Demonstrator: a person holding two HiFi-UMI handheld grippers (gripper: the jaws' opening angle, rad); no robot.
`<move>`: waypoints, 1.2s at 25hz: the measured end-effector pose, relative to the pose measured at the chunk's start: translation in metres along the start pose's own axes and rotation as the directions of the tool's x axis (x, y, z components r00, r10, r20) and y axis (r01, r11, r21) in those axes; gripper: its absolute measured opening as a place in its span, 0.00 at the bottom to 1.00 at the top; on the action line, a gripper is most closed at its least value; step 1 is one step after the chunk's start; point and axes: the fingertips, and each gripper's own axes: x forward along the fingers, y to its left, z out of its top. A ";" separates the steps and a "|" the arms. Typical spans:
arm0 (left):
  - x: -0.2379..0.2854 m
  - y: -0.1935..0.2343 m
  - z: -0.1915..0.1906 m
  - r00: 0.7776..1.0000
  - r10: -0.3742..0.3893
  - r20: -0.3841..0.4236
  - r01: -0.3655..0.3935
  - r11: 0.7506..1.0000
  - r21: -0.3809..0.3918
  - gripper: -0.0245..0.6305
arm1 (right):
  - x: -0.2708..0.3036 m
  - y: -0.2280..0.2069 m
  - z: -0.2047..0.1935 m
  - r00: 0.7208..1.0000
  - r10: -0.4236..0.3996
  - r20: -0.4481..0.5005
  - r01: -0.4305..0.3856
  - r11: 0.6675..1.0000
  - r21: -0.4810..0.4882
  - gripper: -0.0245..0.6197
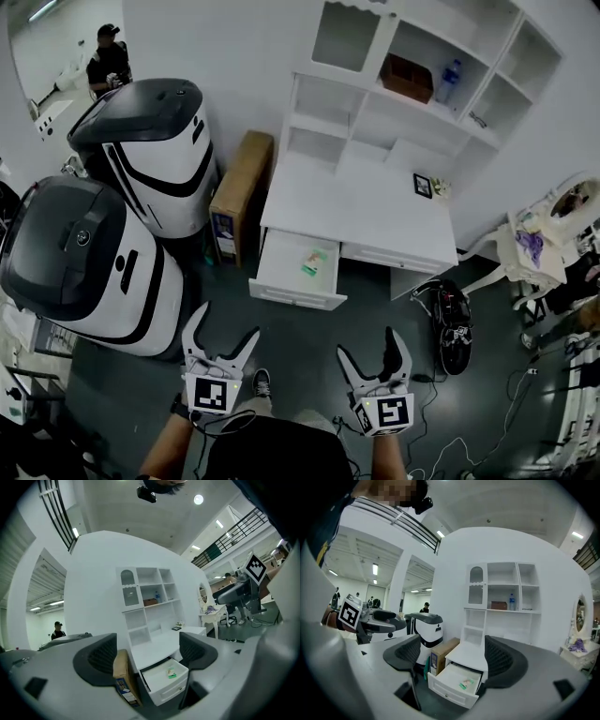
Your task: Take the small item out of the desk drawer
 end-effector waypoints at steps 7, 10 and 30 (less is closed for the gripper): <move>0.091 -0.012 -0.036 0.989 -0.132 -0.072 0.128 0.990 -0.065 0.66 | 0.064 -0.040 -0.016 0.997 -0.040 -0.067 0.042 0.999 0.028 0.72; 0.109 -0.041 -0.051 0.968 -0.201 -0.150 0.184 0.976 -0.117 0.66 | 0.073 -0.056 -0.028 0.996 -0.029 -0.083 0.032 0.999 0.030 0.72; 0.385 -0.180 -0.181 0.799 -0.270 -0.537 0.181 0.960 -0.213 0.66 | 0.255 -0.254 -0.138 0.955 0.197 -0.223 -0.189 0.980 0.059 0.63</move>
